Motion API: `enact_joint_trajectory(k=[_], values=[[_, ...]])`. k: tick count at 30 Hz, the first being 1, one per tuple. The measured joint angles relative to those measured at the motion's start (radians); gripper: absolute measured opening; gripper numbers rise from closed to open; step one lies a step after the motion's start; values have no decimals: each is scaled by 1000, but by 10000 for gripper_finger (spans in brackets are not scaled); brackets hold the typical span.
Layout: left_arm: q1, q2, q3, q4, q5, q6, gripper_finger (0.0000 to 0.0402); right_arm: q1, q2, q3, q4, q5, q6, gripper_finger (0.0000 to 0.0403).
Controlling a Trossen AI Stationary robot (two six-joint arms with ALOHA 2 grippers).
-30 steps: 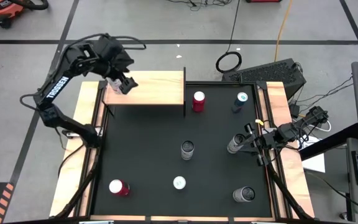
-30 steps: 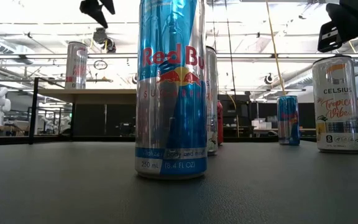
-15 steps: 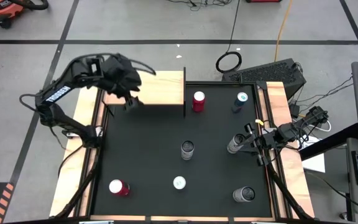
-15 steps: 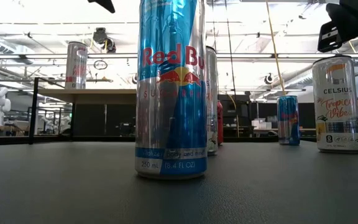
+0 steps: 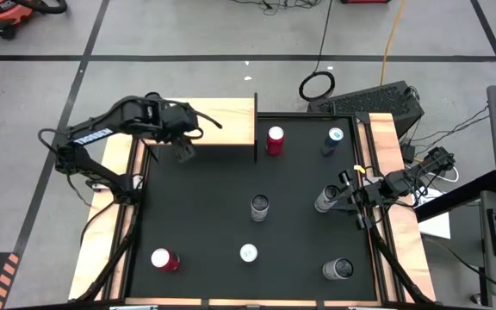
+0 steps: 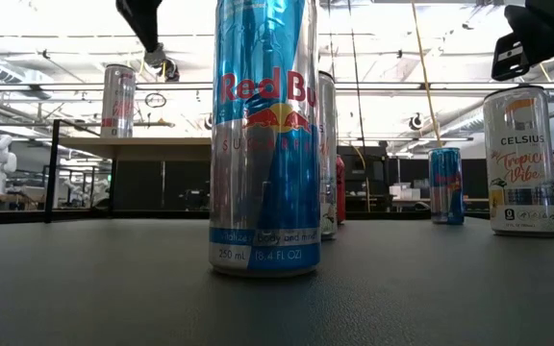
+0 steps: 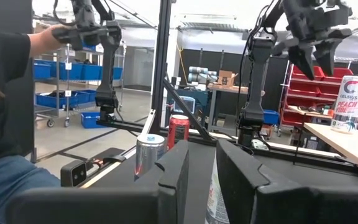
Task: Place canned beverage on shelf
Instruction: Put the left white pink soda can on the shelf
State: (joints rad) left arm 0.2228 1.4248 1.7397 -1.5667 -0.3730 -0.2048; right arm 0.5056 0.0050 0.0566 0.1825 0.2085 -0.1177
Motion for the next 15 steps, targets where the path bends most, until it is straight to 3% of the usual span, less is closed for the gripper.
enact_joint_trajectory(k=[15], values=[[150,-68,-13,-3,-10,7,208,0,0,0,1,0,27,68]])
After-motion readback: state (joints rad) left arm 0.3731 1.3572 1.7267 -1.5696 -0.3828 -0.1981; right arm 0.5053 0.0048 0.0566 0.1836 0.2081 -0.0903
